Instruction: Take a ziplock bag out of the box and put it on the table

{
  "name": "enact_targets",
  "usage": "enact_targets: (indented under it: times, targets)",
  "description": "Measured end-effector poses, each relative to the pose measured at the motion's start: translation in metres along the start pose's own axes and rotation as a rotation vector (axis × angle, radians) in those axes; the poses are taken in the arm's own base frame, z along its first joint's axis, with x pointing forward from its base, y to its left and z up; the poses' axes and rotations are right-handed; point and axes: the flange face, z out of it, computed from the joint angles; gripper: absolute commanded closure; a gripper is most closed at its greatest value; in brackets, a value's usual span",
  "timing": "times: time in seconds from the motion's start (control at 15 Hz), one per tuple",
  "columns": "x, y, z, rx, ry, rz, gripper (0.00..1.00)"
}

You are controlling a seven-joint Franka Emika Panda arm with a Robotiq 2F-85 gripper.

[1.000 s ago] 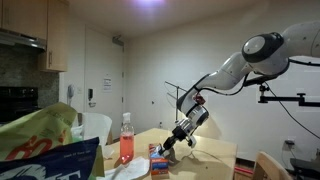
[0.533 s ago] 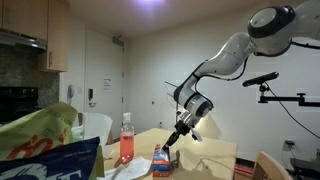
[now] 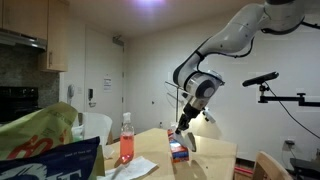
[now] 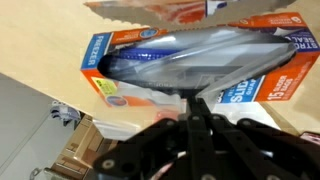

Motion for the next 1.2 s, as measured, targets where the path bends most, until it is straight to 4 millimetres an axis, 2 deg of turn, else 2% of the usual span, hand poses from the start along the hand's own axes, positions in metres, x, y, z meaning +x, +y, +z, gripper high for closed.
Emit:
enact_targets:
  times: [0.2,0.33,0.6,0.8,1.0,1.2]
  targets:
    - [0.001,0.013,-0.037,-0.111,-0.064,-0.056,1.00]
    - [-0.015,0.011,-0.050,-0.159,-0.132,-0.086,1.00]
    - [-0.075,0.015,-0.052,-0.205,-0.309,-0.095,1.00]
    - [-0.105,0.018,-0.042,-0.230,-0.402,-0.086,1.00]
    - [-0.104,0.026,-0.036,-0.264,-0.420,-0.085,1.00]
    - [-0.083,0.039,-0.039,-0.327,-0.399,-0.088,1.00]
